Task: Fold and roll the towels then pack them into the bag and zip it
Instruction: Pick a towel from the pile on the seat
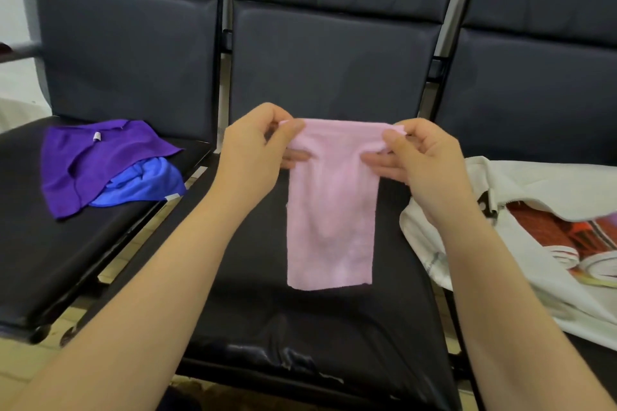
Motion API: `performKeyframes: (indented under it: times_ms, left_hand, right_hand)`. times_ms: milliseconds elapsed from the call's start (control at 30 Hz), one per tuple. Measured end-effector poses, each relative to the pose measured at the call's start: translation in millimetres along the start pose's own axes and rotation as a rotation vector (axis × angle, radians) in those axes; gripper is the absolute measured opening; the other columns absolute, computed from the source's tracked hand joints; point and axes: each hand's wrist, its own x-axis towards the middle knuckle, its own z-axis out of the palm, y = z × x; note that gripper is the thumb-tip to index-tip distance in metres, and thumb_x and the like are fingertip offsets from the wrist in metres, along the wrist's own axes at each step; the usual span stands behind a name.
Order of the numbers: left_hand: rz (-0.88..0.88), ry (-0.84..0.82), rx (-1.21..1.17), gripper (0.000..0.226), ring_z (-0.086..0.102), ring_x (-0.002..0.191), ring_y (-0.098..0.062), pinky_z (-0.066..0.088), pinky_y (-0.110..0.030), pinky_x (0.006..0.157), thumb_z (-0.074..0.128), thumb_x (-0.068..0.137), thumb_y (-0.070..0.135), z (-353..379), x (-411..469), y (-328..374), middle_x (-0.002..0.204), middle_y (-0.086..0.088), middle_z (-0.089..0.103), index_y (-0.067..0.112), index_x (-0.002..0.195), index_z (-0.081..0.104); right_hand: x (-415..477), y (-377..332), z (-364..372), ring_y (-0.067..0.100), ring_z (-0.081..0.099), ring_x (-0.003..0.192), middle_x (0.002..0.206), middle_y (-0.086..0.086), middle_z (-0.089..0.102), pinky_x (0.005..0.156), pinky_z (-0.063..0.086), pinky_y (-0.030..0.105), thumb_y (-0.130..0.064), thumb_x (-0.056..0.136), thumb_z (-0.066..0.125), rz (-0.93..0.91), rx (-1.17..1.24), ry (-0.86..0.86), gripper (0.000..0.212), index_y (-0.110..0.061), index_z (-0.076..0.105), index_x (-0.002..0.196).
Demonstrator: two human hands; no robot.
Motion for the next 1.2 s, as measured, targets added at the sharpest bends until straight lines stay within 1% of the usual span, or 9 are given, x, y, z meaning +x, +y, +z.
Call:
performKeyframes:
  times_ms: [133, 233, 333, 467, 567, 667, 833, 1067, 1200]
  left_hand:
    - [0.124, 0.016, -0.086, 0.011, 0.060, 0.107, -0.016, 0.051, -0.042, 0.094, 0.056, 0.088, 0.024, 4, 7, -16, 0.111, 0.005, 0.063, 0.032, 0.081, 0.060]
    - [0.182, -0.016, -0.154, 0.009, 0.054, 0.120, -0.009, 0.044, -0.034, 0.103, 0.056, 0.088, 0.022, 5, 5, -24, 0.121, 0.008, 0.061, 0.027, 0.082, 0.060]
    - [0.164, -0.094, -0.109, 0.022, 0.056, 0.117, -0.006, 0.045, -0.036, 0.102, 0.057, 0.090, 0.014, -2, 0, -39, 0.118, 0.012, 0.064, 0.031, 0.079, 0.062]
    - [0.042, -0.463, 0.138, 0.013, 0.065, 0.095, -0.006, 0.051, -0.033, 0.089, 0.074, 0.077, 0.027, -28, -17, -67, 0.096, 0.017, 0.070, 0.039, 0.073, 0.071]
    - [-0.190, -0.858, 0.415, 0.003, 0.068, 0.085, -0.012, 0.052, -0.043, 0.089, 0.077, 0.076, 0.025, -41, -38, -85, 0.084, 0.007, 0.073, 0.026, 0.077, 0.075]
    - [-0.249, -1.046, 0.590, 0.015, 0.065, 0.085, -0.004, 0.053, -0.036, 0.087, 0.074, 0.078, 0.039, -38, -58, -87, 0.090, 0.011, 0.070, 0.027, 0.086, 0.071]
    - [-0.097, -1.264, 0.748, 0.065, 0.046, 0.102, 0.000, 0.044, -0.021, 0.088, 0.075, 0.066, 0.059, -16, -96, -79, 0.118, 0.022, 0.040, 0.036, 0.118, 0.042]
    - [0.131, -1.257, 0.927, 0.025, 0.051, 0.096, -0.009, 0.046, -0.026, 0.086, 0.061, 0.088, 0.041, -7, -105, -80, 0.111, 0.012, 0.050, 0.027, 0.108, 0.055]
    - [-0.033, -1.146, 0.761, 0.024, 0.055, 0.071, -0.004, 0.045, -0.024, 0.068, 0.051, 0.095, 0.038, -14, -95, -81, 0.077, 0.009, 0.057, 0.023, 0.077, 0.056]
  right_hand:
    - [4, 14, 1, 0.002, 0.057, 0.118, 0.126, -0.012, 0.062, 0.098, 0.049, 0.025, -0.012, 0.099, 0.051, -0.137, -0.066, -0.012, 0.015, -0.022, 0.062, 0.099]
    - [2, 20, 1, -0.006, 0.049, 0.123, 0.131, -0.013, 0.055, 0.093, 0.043, 0.010, -0.005, 0.099, 0.049, -0.211, -0.008, -0.053, 0.018, -0.020, 0.059, 0.102]
    - [1, 36, -3, -0.003, 0.053, 0.120, 0.130, -0.009, 0.058, 0.096, 0.044, 0.015, -0.006, 0.095, 0.056, -0.185, -0.108, -0.145, 0.016, -0.020, 0.063, 0.100]
    - [-12, 63, -17, 0.004, 0.060, 0.086, 0.097, -0.008, 0.064, 0.078, 0.047, 0.024, -0.016, 0.081, 0.076, -0.114, -0.602, -0.352, 0.012, -0.023, 0.066, 0.081]
    - [-43, 81, -14, 0.010, 0.059, 0.073, 0.077, -0.007, 0.062, 0.072, 0.052, 0.036, -0.022, 0.075, 0.077, 0.099, -0.949, -0.728, 0.011, -0.020, 0.066, 0.075]
    - [-69, 89, -2, 0.015, 0.062, 0.081, 0.079, -0.009, 0.060, 0.074, 0.053, 0.033, -0.027, 0.075, 0.076, 0.235, -1.057, -0.964, 0.016, -0.025, 0.061, 0.072]
    - [-78, 84, 2, 0.019, 0.058, 0.087, 0.090, -0.005, 0.056, 0.064, 0.042, 0.024, -0.025, 0.078, 0.077, 0.264, -1.102, -1.047, 0.017, -0.019, 0.062, 0.086]
    - [-73, 85, 0, 0.018, 0.058, 0.085, 0.085, -0.008, 0.054, 0.058, 0.039, 0.020, -0.016, 0.081, 0.071, 0.292, -1.099, -1.078, 0.011, -0.021, 0.061, 0.083]
    - [-65, 89, -1, 0.011, 0.056, 0.075, 0.080, -0.010, 0.059, 0.060, 0.041, 0.021, -0.017, 0.087, 0.061, 0.319, -1.055, -1.067, 0.015, -0.028, 0.055, 0.079]
